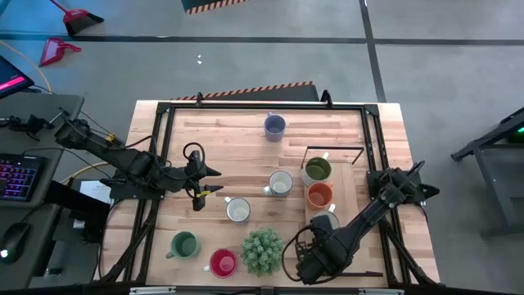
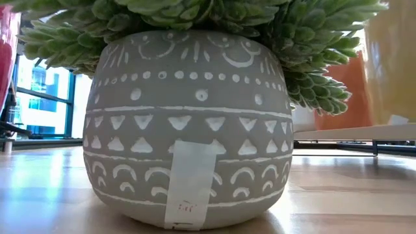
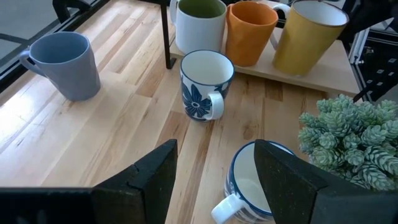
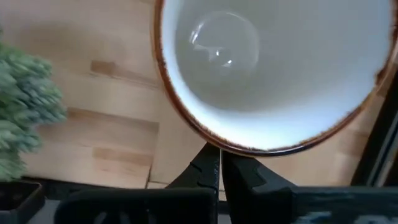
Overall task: Place coffee mugs
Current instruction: Put the yellow mug on the shelf
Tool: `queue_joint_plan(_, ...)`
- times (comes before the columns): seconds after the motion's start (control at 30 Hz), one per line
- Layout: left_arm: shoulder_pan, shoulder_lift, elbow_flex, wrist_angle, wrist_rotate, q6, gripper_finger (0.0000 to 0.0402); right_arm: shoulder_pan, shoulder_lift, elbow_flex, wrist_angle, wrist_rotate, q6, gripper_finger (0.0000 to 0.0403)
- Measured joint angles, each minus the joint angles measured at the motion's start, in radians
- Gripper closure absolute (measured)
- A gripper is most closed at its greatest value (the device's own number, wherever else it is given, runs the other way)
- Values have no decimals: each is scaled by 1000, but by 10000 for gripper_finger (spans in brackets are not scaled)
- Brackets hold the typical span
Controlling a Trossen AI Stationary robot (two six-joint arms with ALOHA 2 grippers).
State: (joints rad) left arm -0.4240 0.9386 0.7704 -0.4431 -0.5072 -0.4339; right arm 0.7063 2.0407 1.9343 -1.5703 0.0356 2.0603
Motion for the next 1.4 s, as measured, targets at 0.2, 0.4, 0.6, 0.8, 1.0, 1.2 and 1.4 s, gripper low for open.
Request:
queue_joint_plan(0.2, 0, 0, 0, 0, 0, 0, 200, -20, 0, 0, 0, 35, -38, 403)
queue_joint_plan(0.4, 0, 0, 0, 0, 0, 0, 200, -26, 0, 0, -1, 38, -37, 403)
queue_joint_plan(0.6, 0, 0, 0, 0, 0, 0, 200, -26, 0, 0, -1, 38, 30, 403)
queue_joint_plan(0.8, 0, 0, 0, 0, 0, 0, 200, -26, 0, 0, 0, 70, 34, 403)
queue_joint_plan(1.0, 0, 0, 0, 0, 0, 0, 200, -26, 0, -47, -3, 25, 30, 403)
queue_joint_plan(1.2, -2, 0, 0, 0, 0, -1, 200, -26, -3, -51, -1, 37, 28, 403)
queue_joint_plan(1.4, -2, 0, 0, 0, 0, -9, 200, -26, -5, -51, 1, 92, 18, 403)
